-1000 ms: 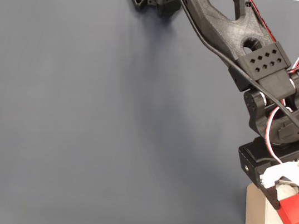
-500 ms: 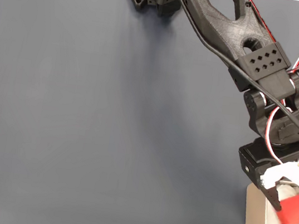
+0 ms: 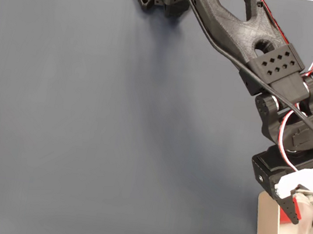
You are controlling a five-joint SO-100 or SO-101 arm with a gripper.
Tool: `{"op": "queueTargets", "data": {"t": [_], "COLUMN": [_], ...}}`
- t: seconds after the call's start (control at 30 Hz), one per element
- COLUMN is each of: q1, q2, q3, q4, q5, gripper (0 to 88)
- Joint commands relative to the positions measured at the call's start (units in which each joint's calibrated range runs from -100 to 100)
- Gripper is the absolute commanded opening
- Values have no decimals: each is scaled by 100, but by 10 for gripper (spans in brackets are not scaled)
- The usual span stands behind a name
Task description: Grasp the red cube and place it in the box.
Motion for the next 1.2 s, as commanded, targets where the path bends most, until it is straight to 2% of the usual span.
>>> {"op": "queueTargets", "data": {"t": [0.0,0.6,0.67,0.87,1.17], "q1": [-17,-10,11,374,1886], "q2": [-131,-339,-382,-798,-2298], "q3": [-170,-6,21,450,2174], "q4": [-186,-276,-268,-260,-571], "q5": [44,39,34,20,-29], "gripper": [451,434,394,9,0]}}
